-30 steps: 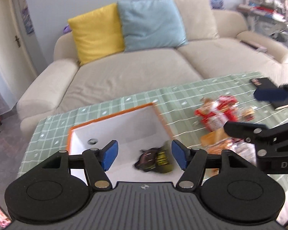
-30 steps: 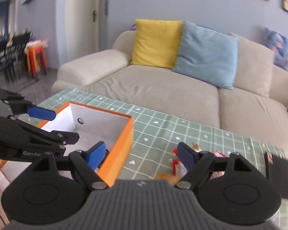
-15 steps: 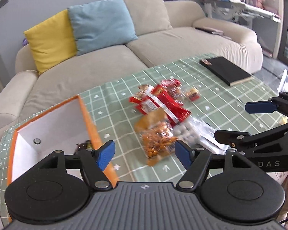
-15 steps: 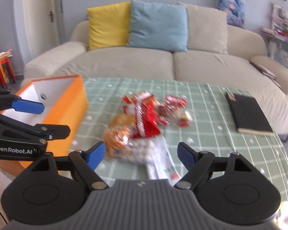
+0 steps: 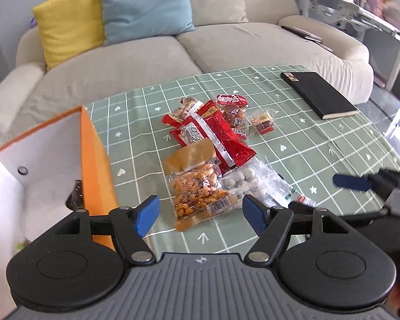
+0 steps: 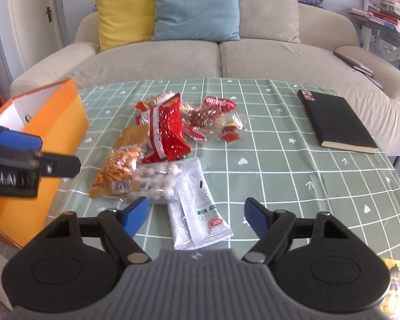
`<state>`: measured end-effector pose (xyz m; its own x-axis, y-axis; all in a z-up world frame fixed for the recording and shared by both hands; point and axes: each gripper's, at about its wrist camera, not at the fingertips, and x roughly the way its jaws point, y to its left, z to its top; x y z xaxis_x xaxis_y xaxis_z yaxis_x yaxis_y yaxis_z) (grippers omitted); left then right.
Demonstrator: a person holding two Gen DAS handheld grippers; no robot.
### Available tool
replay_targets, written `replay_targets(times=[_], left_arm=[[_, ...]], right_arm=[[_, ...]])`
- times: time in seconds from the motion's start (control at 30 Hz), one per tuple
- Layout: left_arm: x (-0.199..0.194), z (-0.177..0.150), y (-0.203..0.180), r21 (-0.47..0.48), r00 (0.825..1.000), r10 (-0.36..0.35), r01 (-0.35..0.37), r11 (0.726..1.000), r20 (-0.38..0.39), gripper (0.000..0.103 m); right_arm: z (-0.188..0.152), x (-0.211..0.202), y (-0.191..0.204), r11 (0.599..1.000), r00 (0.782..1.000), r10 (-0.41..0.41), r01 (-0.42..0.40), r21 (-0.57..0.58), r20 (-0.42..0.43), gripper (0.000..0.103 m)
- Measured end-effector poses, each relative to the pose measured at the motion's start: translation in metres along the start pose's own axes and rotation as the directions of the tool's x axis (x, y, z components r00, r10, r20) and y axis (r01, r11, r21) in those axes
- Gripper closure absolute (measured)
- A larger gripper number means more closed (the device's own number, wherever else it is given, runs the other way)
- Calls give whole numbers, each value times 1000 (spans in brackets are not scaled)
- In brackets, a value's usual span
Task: Organize snacks
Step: 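Move both tools back over the snack pile, then grasp the peanut bag with the left tool while the right tool grasps the white-ball candy pack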
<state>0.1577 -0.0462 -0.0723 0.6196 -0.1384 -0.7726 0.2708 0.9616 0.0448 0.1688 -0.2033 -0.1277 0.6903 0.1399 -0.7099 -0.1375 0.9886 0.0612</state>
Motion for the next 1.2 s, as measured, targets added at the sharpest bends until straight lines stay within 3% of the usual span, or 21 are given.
replay_targets(times=[0.3, 0.43, 0.63, 0.8, 1.03, 1.2], left_arm=[[50, 21, 3, -66, 995, 4, -10, 998, -101, 20], [73, 26, 9, -90, 990, 4, -17, 996, -144, 19], [97, 28, 14, -91, 975, 27, -48, 995, -219, 17], [114, 26, 19, -121, 962, 3, -38, 992, -273, 13], [121, 21, 30, -204, 963, -53, -2, 979, -263, 11], [120, 21, 31, -211, 967, -80, 28, 977, -242, 26]], right_arm=[[12, 33, -6, 999, 999, 38, -37, 32, -16, 34], [19, 48, -3, 994, 995, 97, -95, 49, -30, 34], [21, 73, 5, 992, 990, 119, -117, 39, -71, 34], [22, 86, 7, 991, 988, 131, -128, 44, -76, 33], [23, 93, 12, 993, 991, 117, -116, 19, -62, 33], [23, 90, 14, 993, 992, 113, -112, 23, -48, 43]])
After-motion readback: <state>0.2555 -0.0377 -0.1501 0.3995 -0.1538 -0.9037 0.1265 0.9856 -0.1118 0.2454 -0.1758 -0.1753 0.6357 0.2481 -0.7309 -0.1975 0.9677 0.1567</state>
